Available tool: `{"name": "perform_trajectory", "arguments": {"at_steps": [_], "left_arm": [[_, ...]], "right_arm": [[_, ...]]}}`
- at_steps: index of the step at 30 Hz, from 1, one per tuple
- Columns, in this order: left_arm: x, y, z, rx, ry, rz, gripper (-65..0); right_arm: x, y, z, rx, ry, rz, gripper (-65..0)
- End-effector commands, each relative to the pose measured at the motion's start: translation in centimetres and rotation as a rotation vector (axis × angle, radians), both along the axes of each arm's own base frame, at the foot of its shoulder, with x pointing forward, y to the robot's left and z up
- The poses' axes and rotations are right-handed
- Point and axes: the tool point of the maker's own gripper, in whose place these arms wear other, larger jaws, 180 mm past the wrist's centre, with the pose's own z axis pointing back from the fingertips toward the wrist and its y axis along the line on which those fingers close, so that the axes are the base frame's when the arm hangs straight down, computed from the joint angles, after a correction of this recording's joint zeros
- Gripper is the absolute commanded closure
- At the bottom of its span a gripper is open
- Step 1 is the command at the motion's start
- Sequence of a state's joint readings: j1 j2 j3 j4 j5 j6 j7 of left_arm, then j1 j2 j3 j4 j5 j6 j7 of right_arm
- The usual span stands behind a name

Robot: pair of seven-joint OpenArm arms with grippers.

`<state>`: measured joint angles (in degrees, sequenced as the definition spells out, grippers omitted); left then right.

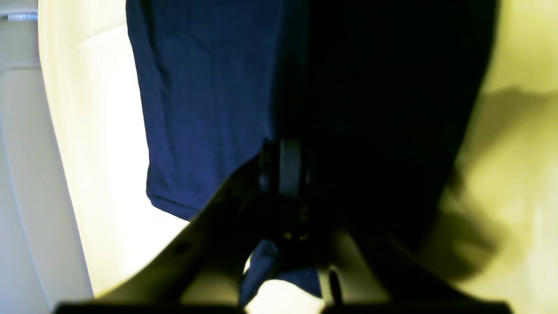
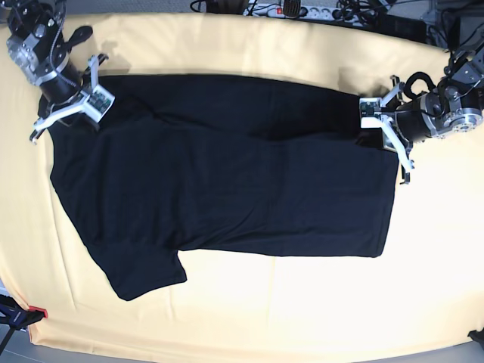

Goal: Fold the T-shirt properly
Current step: 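Grasp the black shirt with both grippers and drag it toward the robot, then lift the held shirt edge with both grippers and pull it taut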

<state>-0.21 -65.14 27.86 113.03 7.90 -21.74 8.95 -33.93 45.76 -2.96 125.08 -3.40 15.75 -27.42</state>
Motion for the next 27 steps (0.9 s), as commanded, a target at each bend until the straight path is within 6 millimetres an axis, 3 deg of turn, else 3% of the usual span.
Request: {"name": "perform_trajectory", "arguments": {"at_steps": [1,6,10,11,13,14,15,17,20,22,27], "left_arm": [[1.6,0.5,1.0,-0.003,-0.063,0.024,0.0],[4.1,1.3,0.4,-0.026,-0.114,0.107,0.0],[4.3,0.7,0.0,-0.075,-0.097,0.128,0.0],[4.3,0.5,0.0,-0.076,-0.100,0.126,-3.6],[4.4,0.6,-0.1,-0.068,-0.101,0.128,-24.1],[4.2,0.7,-0.2,-0.071,-0.086,0.143,-33.7],[3.9,0.6,-0.5,-0.094,-0.048,0.166,-41.1],[2.3,0.4,-1.6,-0.087,0.071,0.170,-46.3],[-1.1,0.7,-3.0,0.020,0.235,0.076,-46.2],[-3.2,0.7,-2.9,0.036,0.325,0.007,-46.2],[-4.8,1.0,-2.3,0.034,0.373,-0.007,-46.2]], "right_arm": [[0.8,0.2,0.9,0.013,-0.029,0.024,0.0],[2.3,-0.1,0.5,0.072,-0.008,0.008,0.0],[3.7,-0.7,0.9,0.110,-0.028,-0.033,-2.2],[4.2,-0.9,1.2,0.122,-0.043,-0.052,-12.1],[4.7,-1.6,1.7,0.116,-0.071,-0.093,-35.1],[4.8,-1.9,1.8,0.113,-0.074,-0.110,-43.5],[4.7,-2.0,1.7,0.107,-0.069,-0.117,-47.9],[4.1,-2.1,1.1,0.075,-0.022,-0.115,-48.4],[2.4,-1.8,-0.3,0.025,0.105,-0.083,-48.4],[1.1,-1.4,-1.1,0.021,0.190,-0.067,-48.2],[-2.4,0.0,-3.2,0.037,0.364,0.014,-48.0]]}}
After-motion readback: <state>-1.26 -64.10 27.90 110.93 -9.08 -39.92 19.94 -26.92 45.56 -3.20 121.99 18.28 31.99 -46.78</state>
